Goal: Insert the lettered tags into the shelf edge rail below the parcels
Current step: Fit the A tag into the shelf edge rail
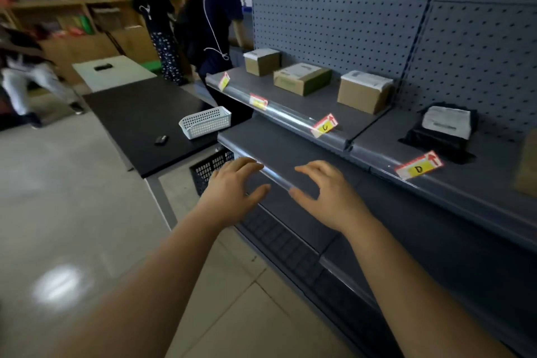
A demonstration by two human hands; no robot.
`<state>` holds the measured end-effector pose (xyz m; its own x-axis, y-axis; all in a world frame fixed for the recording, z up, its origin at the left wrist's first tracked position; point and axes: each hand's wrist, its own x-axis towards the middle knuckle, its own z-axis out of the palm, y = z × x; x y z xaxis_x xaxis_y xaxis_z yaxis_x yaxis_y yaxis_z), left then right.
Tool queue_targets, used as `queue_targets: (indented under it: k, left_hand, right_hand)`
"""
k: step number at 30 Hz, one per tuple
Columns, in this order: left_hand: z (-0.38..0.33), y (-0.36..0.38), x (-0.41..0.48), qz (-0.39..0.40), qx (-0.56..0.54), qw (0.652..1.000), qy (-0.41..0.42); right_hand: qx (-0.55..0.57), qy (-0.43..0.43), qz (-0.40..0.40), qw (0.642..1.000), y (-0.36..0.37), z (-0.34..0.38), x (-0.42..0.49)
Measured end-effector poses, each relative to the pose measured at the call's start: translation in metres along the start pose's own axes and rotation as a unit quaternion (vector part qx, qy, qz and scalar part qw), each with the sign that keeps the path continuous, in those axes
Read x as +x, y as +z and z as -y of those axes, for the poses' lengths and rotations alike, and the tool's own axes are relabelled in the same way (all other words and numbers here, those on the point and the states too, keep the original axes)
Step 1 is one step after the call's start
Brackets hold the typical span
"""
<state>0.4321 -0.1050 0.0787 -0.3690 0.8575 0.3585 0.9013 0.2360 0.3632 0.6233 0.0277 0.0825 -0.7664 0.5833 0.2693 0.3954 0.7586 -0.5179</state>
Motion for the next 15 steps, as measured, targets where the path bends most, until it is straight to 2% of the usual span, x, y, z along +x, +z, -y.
queue_targets:
  k: [7,15]
  left_hand:
    - [0.091,-0.028,0.039,-0.034,-0.004,0.999,-0.017]
    - [0.208,-0.045,0.097,-0.010,-0.045,0.999,0.028]
  right_hand:
    - [-0.011,-0.017,-0.002,1.000,0.041,0.038,0.089]
    - [-0.020,0.043,-0.032,0.998,0.108,0.093,0.171]
